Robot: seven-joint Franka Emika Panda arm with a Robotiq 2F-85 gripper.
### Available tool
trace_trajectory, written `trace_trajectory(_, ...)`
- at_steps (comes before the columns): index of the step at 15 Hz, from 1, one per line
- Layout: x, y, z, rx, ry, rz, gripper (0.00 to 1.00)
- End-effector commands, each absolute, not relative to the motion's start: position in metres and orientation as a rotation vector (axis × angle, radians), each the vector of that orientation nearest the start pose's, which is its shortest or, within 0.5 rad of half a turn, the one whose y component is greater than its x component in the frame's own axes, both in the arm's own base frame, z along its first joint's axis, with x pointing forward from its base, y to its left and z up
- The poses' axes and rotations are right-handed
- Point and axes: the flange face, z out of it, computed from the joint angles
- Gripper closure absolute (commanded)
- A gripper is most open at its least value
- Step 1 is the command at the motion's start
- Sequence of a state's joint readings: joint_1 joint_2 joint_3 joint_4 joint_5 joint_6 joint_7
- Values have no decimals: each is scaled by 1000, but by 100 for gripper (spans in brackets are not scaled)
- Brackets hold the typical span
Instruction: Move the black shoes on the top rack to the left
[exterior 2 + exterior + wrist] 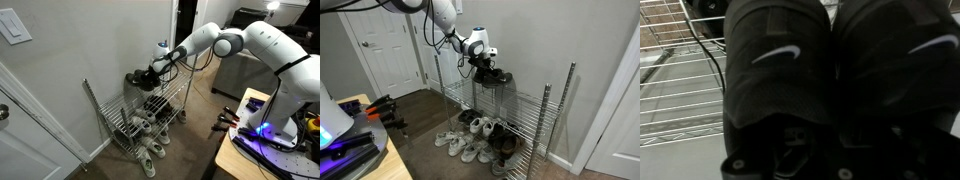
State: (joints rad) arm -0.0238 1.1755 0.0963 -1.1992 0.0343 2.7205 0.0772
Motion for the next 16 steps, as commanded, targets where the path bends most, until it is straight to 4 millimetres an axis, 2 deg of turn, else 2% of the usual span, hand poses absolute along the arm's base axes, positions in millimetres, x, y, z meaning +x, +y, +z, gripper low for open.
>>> trace_trajectory(1,766,76,95,-2922,12,-460,94)
trace_trajectory(4,758,116,87,-2860,-104,-381,94)
trace_trajectory(7,749,142,77,-2798,-215,-287,94)
trace_trajectory(12,734,165,49,-2730,-370,-140,94)
trace_trajectory(16,734,175,31,-2684,-365,-189,94)
